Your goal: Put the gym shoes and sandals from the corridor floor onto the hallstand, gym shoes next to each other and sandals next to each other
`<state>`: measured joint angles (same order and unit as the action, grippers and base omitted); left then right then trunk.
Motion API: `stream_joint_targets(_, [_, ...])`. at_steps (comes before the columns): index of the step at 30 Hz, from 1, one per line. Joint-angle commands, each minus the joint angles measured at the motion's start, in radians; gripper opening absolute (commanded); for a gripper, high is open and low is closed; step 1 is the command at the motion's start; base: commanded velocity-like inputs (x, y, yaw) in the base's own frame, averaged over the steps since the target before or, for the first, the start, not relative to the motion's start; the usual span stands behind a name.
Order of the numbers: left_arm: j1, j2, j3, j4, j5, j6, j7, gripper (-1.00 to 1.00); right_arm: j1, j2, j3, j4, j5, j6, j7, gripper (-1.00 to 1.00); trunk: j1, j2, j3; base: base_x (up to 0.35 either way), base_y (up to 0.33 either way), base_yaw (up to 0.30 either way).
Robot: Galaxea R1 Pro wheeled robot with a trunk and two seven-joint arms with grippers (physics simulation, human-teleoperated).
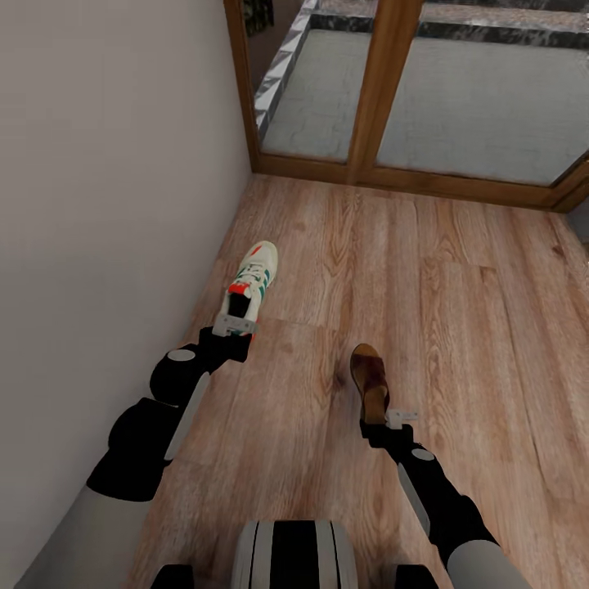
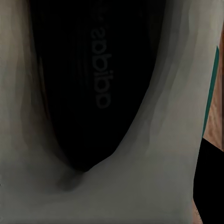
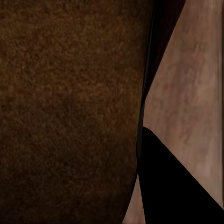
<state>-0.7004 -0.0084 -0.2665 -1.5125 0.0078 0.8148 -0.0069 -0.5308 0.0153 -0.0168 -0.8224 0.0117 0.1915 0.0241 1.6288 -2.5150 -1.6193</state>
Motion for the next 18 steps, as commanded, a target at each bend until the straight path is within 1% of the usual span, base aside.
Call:
stream_joint_targets(1, [0.010,0.000,0.001,0.001,0.002,0.000,-0.001,-1.00,0.000,0.000,0.000,0.000,-0.005,0.000,-0.001,-1.00,0.000,0.000,0.004,0.000,0.000,0.000])
stream_joint_targets(2, [0.018,0.000,0.001,0.001,0.002,0.000,-0.002,-1.00,0.000,0.000,0.000,0.001,-0.005,0.000,-0.001,-1.00,-0.001,0.001,0.008,0.000,0.000,0.000])
stream_joint_targets(5, [0.086,-0.001,0.002,-0.001,0.004,-0.002,0.000,-1.00,0.001,0.000,0.000,0.007,-0.009,0.002,0.000,-1.00,-0.002,0.001,0.019,0.000,0.000,0.000])
stream_joint_targets(6, [0.099,-0.001,0.002,-0.001,0.004,-0.003,0.000,-1.00,0.001,0.000,0.000,0.009,-0.009,0.002,0.000,-1.00,-0.003,0.001,0.023,0.000,0.000,0.000])
stream_joint_targets(10, [0.196,-0.001,0.005,-0.001,0.004,-0.005,0.001,-1.00,0.000,0.001,0.003,0.002,-0.006,0.002,0.000,-1.00,-0.004,0.002,0.039,0.000,0.000,0.000])
stream_joint_targets(12, [0.219,-0.001,0.012,-0.001,0.005,-0.005,0.000,-1.00,0.000,0.001,0.004,-0.018,-0.006,0.001,0.000,-1.00,-0.005,0.003,0.047,0.000,0.000,0.000])
stream_joint_targets(13, [0.230,-0.001,0.025,-0.001,0.005,-0.006,0.000,-1.00,0.000,0.001,0.004,-0.041,-0.006,0.001,0.000,-1.00,-0.006,0.003,0.050,0.000,0.000,0.000])
stream_joint_targets(17, [0.274,0.000,0.109,-0.003,0.006,-0.006,-0.007,-1.00,0.000,0.001,0.004,-0.161,-0.004,-0.001,0.000,-1.00,-0.008,0.004,0.066,0.000,0.000,0.000])
stream_joint_targets(18, [0.279,0.000,0.117,-0.003,0.006,-0.006,-0.008,-1.00,0.000,0.001,0.004,-0.179,-0.004,-0.001,0.000,-1.00,-0.008,0.004,0.070,0.000,0.000,0.000])
